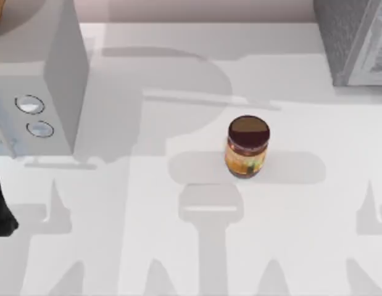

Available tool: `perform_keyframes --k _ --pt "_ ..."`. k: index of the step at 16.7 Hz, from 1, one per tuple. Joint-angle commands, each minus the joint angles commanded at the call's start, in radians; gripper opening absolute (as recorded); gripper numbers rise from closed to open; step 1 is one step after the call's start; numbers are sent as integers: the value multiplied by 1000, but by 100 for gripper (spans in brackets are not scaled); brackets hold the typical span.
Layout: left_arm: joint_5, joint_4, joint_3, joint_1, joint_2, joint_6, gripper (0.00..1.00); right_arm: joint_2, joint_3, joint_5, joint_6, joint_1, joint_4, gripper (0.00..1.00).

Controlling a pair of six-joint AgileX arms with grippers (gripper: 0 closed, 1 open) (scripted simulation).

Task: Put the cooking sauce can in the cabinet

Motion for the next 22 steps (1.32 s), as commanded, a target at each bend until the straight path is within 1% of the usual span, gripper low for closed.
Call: perform_keyframes --k 2,4,6,8,12,17,22 --pt "0 0 0 0 0 0 100 0 0 0 0 0 0 100" --pt "0 0 0 0 0 0 100 30 13 -23 -5 5 8 100" --pt "0 0 0 0 0 0 100 101 42 -75 -17 13 25 100" --pt "0 0 0 0 0 0 100 212 87 -150 -36 24 50 100" --pt "0 0 0 0 0 0 100 534 217 -359 -96 45 123 100" --pt "0 0 0 0 0 0 100 1025 437 -673 -211 67 244 100" --pt "0 0 0 0 0 0 100 1531 676 -986 -365 86 376 100"
